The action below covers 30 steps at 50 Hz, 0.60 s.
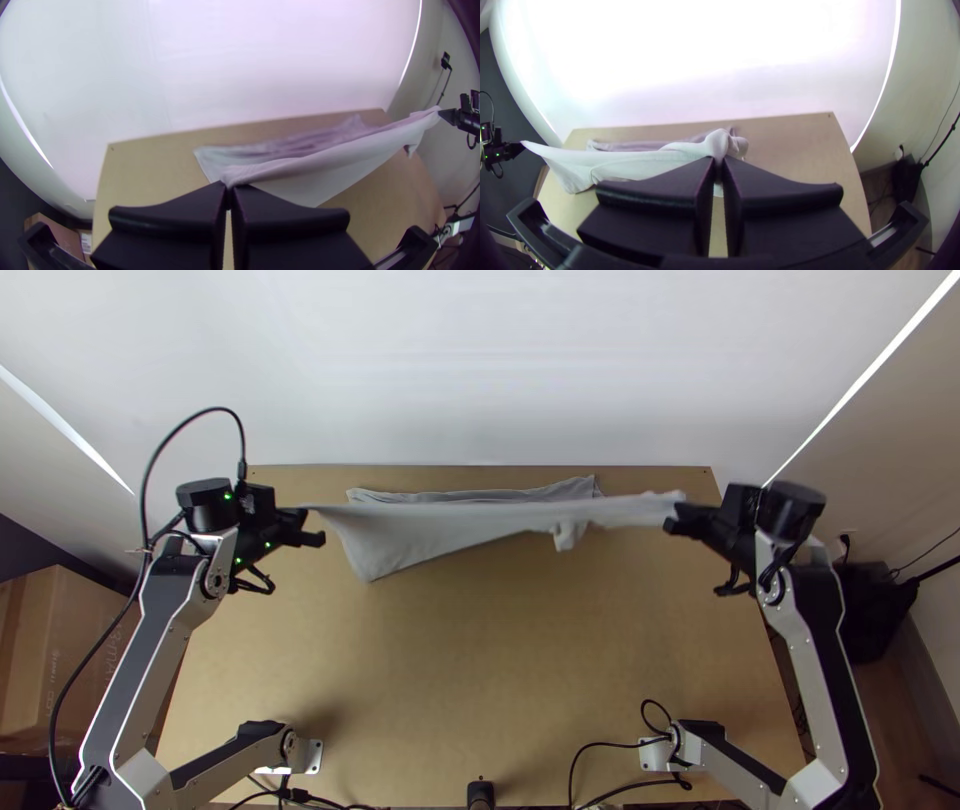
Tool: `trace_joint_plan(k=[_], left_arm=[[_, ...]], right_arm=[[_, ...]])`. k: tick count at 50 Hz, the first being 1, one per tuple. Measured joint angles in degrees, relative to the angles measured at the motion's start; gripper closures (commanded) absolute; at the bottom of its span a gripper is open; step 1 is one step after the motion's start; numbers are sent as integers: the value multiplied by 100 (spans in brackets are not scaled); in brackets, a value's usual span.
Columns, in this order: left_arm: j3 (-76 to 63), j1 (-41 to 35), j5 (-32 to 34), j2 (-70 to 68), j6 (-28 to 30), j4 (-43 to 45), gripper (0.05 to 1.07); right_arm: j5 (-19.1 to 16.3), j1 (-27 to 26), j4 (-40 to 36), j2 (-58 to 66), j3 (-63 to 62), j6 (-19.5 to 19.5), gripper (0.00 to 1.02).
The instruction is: Fold the t-shirt
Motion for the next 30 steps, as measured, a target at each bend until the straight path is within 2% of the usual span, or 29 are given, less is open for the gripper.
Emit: trace_joint_plan(k=[11, 18, 23, 30], left_arm=[[1300, 17, -374, 466, -190, 118, 105], [2162, 83, -507, 750, -302, 214, 105], [2778, 94, -752, 837, -380, 382, 105], [3611, 92, -1176, 866, -422, 597, 105]], right_arm=[[-55, 37, 127, 1003, 1725, 48, 100], [-50, 37, 417, 1462, 2621, 315, 100], [109, 76, 907, 1530, 3091, 439, 100], [251, 125, 1213, 1519, 3764, 544, 100]])
